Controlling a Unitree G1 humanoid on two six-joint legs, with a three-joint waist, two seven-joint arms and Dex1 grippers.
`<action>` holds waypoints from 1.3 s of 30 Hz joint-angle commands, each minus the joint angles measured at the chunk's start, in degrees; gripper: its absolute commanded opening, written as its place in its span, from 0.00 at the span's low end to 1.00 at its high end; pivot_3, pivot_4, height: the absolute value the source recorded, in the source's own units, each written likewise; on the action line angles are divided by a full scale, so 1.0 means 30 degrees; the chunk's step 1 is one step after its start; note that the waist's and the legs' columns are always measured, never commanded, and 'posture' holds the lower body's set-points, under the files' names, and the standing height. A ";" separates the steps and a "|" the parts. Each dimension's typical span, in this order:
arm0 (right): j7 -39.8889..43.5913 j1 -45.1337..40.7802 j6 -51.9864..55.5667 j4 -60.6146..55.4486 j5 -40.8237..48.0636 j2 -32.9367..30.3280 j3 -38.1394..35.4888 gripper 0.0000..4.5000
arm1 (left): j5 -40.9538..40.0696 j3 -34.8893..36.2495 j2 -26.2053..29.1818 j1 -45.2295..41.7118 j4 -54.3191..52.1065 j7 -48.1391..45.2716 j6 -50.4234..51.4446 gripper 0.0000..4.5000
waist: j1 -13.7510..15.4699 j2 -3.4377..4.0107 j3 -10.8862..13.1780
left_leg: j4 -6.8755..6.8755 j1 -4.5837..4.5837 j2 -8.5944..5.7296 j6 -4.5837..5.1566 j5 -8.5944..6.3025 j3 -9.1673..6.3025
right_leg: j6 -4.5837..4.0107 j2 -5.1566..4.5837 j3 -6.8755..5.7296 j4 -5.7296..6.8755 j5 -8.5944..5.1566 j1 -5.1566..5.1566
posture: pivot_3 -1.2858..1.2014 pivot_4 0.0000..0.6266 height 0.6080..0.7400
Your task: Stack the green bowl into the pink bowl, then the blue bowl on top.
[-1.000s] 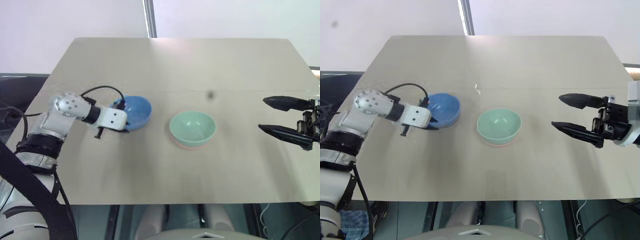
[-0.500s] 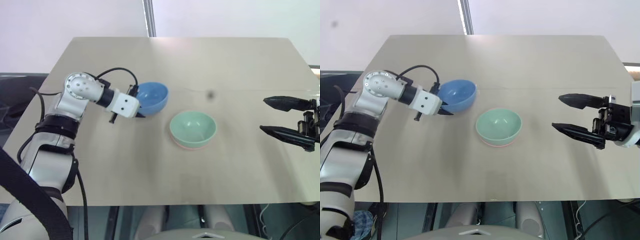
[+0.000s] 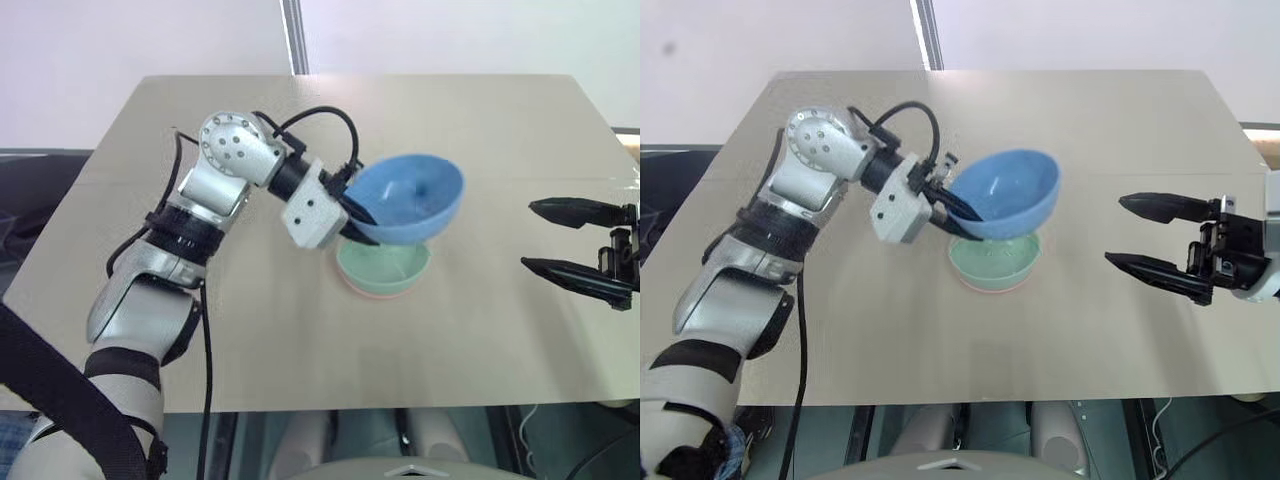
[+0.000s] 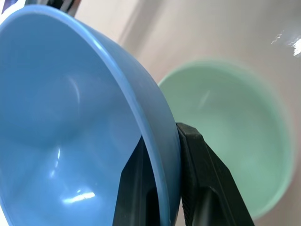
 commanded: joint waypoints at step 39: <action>0.0462 0.0814 -0.2005 0.2191 -0.2474 0.0474 0.0606 0.80 | -0.7764 1.8710 0.6445 1.9798 -1.0773 0.6449 1.9844 0.97 | 0.0586 0.0060 0.0035 | -0.0056 0.0015 0.0103 0.0001 -0.0007 0.0022 | -0.0006 -0.0011 0.0025 -0.0043 0.0002 -0.0007 | 0.52 0.24 1.00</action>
